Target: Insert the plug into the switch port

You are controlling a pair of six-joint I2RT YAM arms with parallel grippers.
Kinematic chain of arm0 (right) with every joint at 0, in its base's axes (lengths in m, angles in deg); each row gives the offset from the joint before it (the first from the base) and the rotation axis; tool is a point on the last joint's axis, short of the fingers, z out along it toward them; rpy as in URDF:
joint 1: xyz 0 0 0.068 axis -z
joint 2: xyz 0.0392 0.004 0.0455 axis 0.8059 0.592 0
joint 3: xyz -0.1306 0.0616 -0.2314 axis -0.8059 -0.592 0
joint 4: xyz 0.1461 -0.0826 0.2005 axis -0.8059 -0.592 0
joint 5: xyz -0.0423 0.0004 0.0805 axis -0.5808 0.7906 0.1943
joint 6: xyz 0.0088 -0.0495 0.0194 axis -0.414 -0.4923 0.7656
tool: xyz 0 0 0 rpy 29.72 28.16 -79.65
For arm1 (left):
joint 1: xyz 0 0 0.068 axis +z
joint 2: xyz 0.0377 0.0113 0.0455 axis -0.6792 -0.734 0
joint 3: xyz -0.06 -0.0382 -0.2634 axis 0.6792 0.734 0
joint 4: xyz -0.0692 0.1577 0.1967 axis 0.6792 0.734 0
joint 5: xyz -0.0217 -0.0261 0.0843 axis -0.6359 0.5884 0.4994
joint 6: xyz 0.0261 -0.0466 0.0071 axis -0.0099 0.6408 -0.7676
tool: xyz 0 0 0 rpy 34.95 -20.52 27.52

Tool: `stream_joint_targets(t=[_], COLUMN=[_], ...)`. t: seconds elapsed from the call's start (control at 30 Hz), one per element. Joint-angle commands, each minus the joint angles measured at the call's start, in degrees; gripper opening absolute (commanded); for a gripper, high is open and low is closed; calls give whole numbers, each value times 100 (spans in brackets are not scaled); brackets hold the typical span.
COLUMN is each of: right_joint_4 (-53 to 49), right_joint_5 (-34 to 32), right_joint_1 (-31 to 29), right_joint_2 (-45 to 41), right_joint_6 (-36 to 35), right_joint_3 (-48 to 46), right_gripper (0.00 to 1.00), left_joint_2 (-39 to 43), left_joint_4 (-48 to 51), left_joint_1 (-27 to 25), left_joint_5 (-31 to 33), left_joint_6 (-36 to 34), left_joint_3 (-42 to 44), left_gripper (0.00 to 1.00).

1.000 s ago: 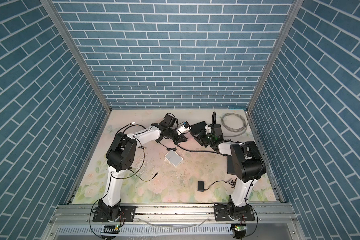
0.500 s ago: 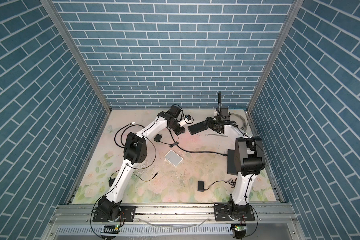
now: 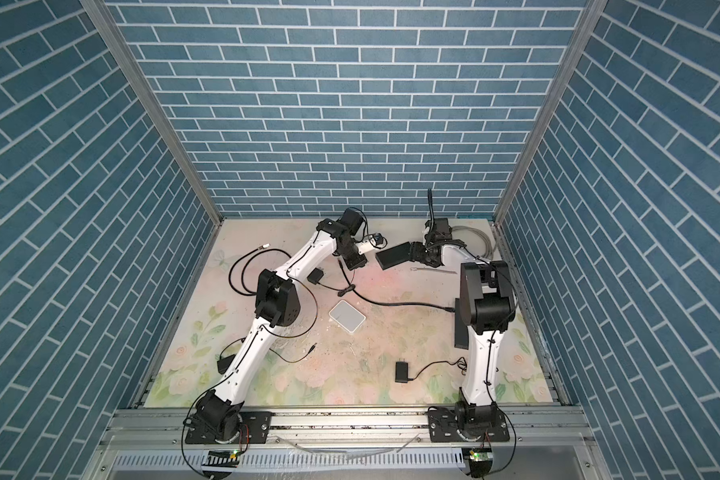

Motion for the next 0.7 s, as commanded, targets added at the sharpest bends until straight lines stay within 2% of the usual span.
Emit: stream_joint_targets(t=[0.0, 0.13, 0.37, 0.53, 0.67], right_joint_4=[115, 294, -242, -650, -944], right_joint_5=[329, 716, 1348, 1467, 1419], right_joint_1=[15, 17, -23, -142, -249], right_joint_2=[232, 414, 903, 876, 877], right_joint_6=[-405, -471, -1042, -1642, -1965], right_joint_3=[356, 478, 976, 961, 946], right_gripper=[67, 66, 64, 61, 57], left_joint_2=[-130, -151, 11, 124, 662], left_joint_4=[32, -145, -377, 146, 23], left_joint_1=[-220, -331, -332, -282, -84], left_joint_5=[670, 979, 838, 915, 986], left_joint_6=[-230, -257, -174, 77, 587], left_joint_3=[-14, 55, 252, 334, 1192], left_gripper=[8, 8, 8, 7, 5])
